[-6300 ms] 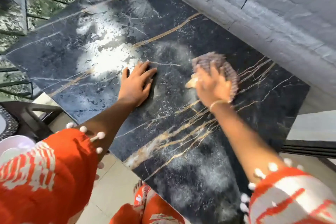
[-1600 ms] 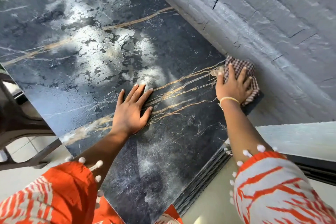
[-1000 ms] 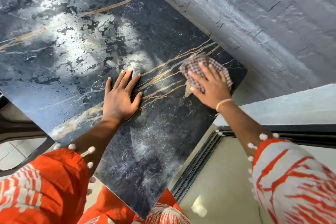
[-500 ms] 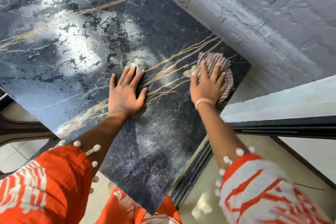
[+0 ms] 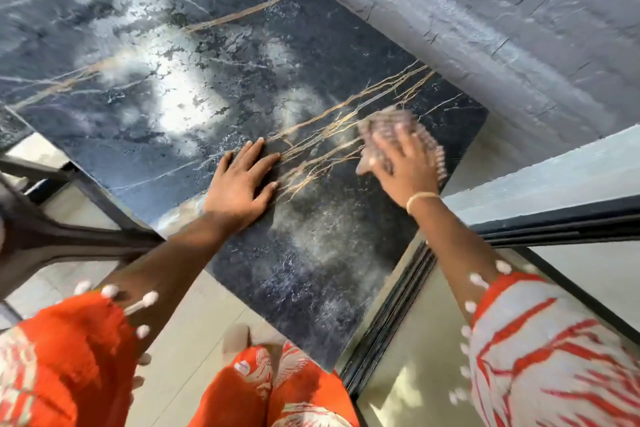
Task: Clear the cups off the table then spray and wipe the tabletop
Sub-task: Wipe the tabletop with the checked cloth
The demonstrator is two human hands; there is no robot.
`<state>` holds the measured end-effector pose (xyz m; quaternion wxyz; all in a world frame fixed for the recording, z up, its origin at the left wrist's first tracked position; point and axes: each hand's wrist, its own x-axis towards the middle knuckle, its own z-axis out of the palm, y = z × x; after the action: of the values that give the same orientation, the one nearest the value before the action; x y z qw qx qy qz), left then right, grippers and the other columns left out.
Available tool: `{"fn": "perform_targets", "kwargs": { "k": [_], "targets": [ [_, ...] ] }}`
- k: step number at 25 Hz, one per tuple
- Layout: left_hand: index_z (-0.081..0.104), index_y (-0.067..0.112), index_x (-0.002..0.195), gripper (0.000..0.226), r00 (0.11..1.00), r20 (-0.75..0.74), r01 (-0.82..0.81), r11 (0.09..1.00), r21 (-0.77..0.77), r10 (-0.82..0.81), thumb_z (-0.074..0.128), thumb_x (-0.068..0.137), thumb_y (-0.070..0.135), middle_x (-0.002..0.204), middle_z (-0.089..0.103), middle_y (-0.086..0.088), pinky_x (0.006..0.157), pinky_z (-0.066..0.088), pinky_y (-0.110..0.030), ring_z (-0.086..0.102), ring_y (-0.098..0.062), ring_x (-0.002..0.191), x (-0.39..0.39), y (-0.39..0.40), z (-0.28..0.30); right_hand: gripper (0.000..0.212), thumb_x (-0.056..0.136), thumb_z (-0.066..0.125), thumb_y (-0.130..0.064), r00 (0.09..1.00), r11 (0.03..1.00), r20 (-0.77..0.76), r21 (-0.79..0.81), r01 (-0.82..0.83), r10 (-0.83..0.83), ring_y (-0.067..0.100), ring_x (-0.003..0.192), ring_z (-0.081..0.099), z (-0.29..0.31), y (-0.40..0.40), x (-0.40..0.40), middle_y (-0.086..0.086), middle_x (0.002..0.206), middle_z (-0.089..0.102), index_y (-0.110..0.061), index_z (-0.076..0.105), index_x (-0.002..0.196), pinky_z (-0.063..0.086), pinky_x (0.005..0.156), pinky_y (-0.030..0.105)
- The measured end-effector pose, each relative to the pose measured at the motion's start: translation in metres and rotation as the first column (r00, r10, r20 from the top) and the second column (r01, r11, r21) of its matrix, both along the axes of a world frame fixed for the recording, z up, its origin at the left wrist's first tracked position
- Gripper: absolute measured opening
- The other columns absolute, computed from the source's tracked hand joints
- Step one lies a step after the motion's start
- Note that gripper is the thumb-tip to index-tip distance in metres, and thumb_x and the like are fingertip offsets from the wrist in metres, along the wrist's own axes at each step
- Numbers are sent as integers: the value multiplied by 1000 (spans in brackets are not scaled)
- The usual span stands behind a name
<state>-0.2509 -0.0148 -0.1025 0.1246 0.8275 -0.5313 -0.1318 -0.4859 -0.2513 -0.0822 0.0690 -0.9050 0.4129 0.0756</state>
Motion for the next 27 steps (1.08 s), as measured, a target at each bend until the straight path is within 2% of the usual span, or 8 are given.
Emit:
{"fn": "perform_targets", "kwargs": {
  "k": [3, 5, 9, 14, 17, 19, 21, 27],
  "targets": [
    [35, 34, 147, 56, 995, 58, -85, 996, -12, 86, 34, 93, 50, 160, 23, -1, 120, 14, -45, 22, -20, 148, 10, 58, 0, 56, 95, 28, -60, 926, 925, 33, 73, 373, -376, 37, 148, 10, 0, 9, 34, 1, 164, 5, -45, 24, 148, 9, 117, 61],
    [30, 34, 150, 55, 992, 62, -109, 994, -13, 109, 32, 96, 48, 162, 18, 1, 120, 11, -45, 16, -18, 149, 9, 85, 0, 56, 94, 31, -58, 929, 929, 44, 56, 365, -368, 40, 147, 11, 0, 51, 59, 4, 163, 6, -44, 25, 148, 8, 116, 62],
    [23, 34, 152, 56, 994, 39, -100, 995, -7, 100, 25, 98, 47, 163, 11, 3, 120, 10, -45, 11, -17, 150, 6, 95, 0, 56, 94, 27, -55, 974, 975, 53, 25, -222, 221, 41, 143, 24, -3, 184, 58, 7, 162, 14, -43, 20, 148, 23, 111, 64],
    [12, 35, 154, 57, 995, 96, -35, 997, 72, 28, 15, 99, 48, 163, 7, 3, 121, 7, -44, 9, -19, 151, 13, 109, -1, 52, 94, 34, -59, 699, 697, 36, 54, -715, 715, 34, 147, 17, 8, 211, 1, -4, 162, 14, -53, 23, 145, 17, 114, 60],
    [10, 33, 154, 58, 988, 129, -99, 991, 93, 86, 13, 98, 47, 164, 6, 0, 120, 9, -47, 9, -23, 151, -1, 110, -1, 52, 95, 39, -51, 966, 967, -38, 21, -256, 256, 30, 148, 13, 1, 143, -15, -6, 162, 9, -52, 24, 145, 22, 115, 59],
    [9, 33, 154, 56, 983, 105, -165, 980, 114, 153, 16, 101, 45, 164, 3, -1, 120, 7, -49, 6, -24, 151, -13, 110, 0, 53, 95, 34, -55, 982, 980, 0, 56, 191, -191, 31, 149, 10, 1, 122, -21, -5, 163, 2, -51, 19, 146, 15, 117, 59],
    [6, 33, 155, 56, 979, 99, -192, 971, 140, 179, 19, 102, 46, 164, -1, -1, 121, 4, -49, 1, -24, 151, -19, 111, 0, 56, 95, 28, -57, 947, 944, -21, 68, 322, -321, 34, 149, 6, 4, 134, -13, -3, 164, -3, -50, 12, 148, 10, 117, 60],
    [9, 23, 156, 63, 979, 125, -179, 972, 150, 161, 20, 100, 50, 164, 3, -7, 120, 4, -51, 4, -27, 151, -30, 111, 3, 56, 96, 32, -56, 942, 941, -10, 49, -335, 335, 40, 146, 16, 1, 278, -41, 6, 162, 7, -53, 10, 147, 21, 113, 64]
  ]
}}
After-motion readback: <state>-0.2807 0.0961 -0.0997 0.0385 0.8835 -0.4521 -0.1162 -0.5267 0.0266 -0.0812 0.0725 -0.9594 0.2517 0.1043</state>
